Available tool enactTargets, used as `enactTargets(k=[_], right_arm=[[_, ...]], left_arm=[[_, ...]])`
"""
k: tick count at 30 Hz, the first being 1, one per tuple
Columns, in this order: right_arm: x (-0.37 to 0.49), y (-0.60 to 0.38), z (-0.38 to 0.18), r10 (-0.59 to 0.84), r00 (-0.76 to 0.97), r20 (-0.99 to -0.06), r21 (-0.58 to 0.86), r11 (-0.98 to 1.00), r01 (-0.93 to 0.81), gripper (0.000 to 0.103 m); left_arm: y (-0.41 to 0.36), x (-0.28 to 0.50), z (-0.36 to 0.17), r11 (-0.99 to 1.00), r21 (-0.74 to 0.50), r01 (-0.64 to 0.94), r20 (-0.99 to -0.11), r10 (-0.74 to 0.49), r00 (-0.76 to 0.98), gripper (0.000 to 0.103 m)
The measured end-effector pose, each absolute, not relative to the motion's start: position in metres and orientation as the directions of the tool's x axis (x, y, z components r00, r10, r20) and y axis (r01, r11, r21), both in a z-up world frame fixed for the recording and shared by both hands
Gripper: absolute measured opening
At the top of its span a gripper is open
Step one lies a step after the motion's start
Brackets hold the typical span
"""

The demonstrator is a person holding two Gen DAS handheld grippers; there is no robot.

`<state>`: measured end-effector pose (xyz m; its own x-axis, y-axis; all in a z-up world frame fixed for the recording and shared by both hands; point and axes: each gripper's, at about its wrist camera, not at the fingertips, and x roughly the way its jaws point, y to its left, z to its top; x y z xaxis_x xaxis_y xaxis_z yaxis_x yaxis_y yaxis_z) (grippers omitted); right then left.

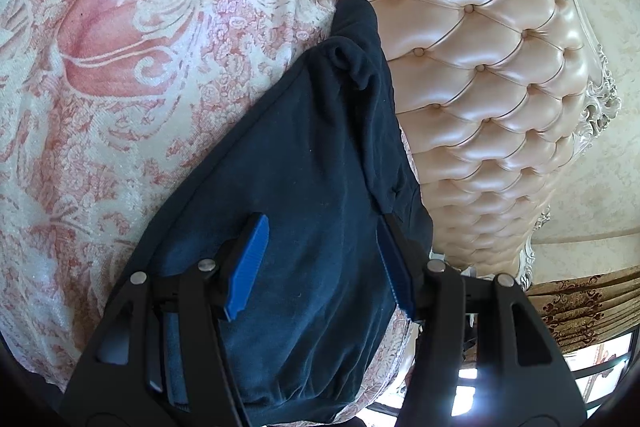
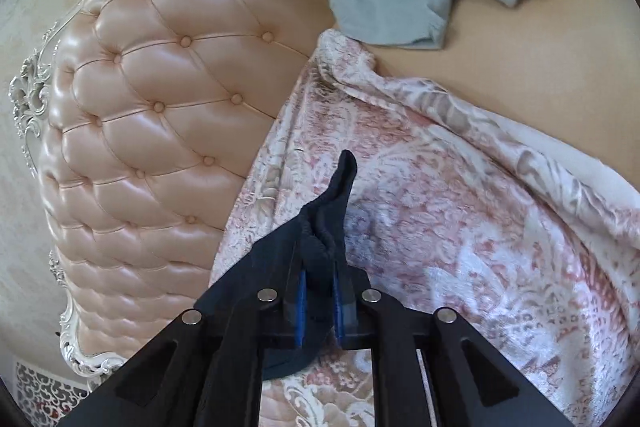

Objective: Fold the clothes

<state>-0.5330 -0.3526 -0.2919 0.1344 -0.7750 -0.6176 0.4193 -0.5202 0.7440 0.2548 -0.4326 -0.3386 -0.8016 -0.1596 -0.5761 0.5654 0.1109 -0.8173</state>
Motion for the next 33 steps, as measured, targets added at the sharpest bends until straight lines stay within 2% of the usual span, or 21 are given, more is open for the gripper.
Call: enactTargets(k=[6,11,16,22,28,33], right_arm=[[-0.527,-0.358,-0.278,-0.798,0.126,-0.589,0.76,-0.495,0.42,0.01],[-0.502,-0.369,-0.228,-0.806,0.079,-0.587,0.692,-0.448,0.566,0.01],[-0.462,-0.395,-0.168,-0.837,0.047,-0.546,0.648,-0.386,0.657,0.01],[-0.361,-0.471,-0.112,-0.856,0.144,-0.496,0.611,-0.227,0.759,0.01],[-0.233,-0.546,-0.119,-0.813,0.284,-0.509,0.591,-0.09,0.802,0.01],[-0.117,-0.582,-0.164,-0.722,0.371,-0.584,0.532,0.005,0.847,0.01]], left_arm=[[-0.433,0.227,-0.323,0.013,-0.825,0.565,-0.562,-0.121,-0.818,0.059],[-0.428,0.199,-0.321,-0.027,-0.836,0.549,-0.545,-0.079,-0.834,0.059],[-0.426,0.214,-0.33,0.019,-0.842,0.539,-0.539,-0.086,-0.838,0.059],[-0.433,0.254,-0.334,0.076,-0.854,0.514,-0.52,-0.151,-0.841,0.059],[-0.443,0.297,-0.334,0.116,-0.868,0.482,-0.496,-0.213,-0.842,0.059],[-0.451,0.321,-0.335,0.14,-0.879,0.456,-0.477,-0.251,-0.842,0.059]])
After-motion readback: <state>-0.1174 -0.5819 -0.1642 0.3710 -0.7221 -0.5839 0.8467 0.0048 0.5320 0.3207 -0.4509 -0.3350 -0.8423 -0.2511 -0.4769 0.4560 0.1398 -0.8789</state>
